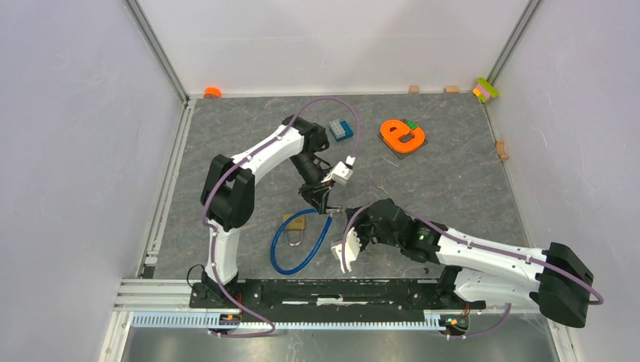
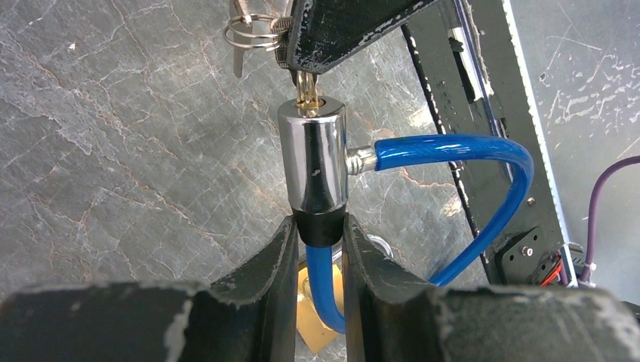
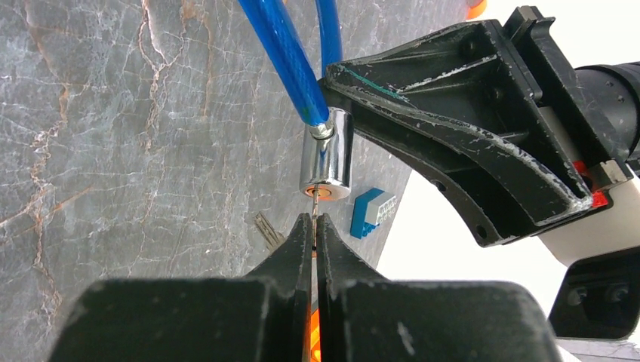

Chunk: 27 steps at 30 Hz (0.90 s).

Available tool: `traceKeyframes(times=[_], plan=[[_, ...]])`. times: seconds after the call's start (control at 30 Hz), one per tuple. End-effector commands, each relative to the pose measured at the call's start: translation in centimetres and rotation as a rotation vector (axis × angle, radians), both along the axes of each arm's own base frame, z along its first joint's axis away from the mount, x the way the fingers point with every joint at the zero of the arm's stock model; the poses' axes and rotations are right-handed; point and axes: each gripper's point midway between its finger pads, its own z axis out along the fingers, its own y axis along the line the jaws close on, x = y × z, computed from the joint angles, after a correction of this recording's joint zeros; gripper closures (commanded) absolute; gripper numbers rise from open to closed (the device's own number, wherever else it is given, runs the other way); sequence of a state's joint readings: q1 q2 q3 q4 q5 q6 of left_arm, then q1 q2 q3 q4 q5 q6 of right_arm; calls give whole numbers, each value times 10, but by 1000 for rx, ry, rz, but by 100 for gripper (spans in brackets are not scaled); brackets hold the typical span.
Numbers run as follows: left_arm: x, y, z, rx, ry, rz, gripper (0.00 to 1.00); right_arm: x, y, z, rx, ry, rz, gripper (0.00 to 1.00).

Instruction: Unlock with the key

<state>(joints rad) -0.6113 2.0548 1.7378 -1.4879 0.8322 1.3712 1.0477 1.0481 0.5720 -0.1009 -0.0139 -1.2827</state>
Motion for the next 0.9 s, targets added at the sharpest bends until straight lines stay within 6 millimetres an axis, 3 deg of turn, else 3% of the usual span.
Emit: traceKeyframes(times=[0.0,0.4,0.57,0.87], plan=[[-21,-25,42,-161,125,19,98,3,9,8,96,-25,-12,100],[-22,-30,44,-189,154,27,98,4,20,0,140,-18,-14,100],[-20,-28,39,-173,140,29,97,8,15,10,183,-30,-58,100],[-9,-29,38,-157,112,72,71,7,15,18,253,36,-58,100]])
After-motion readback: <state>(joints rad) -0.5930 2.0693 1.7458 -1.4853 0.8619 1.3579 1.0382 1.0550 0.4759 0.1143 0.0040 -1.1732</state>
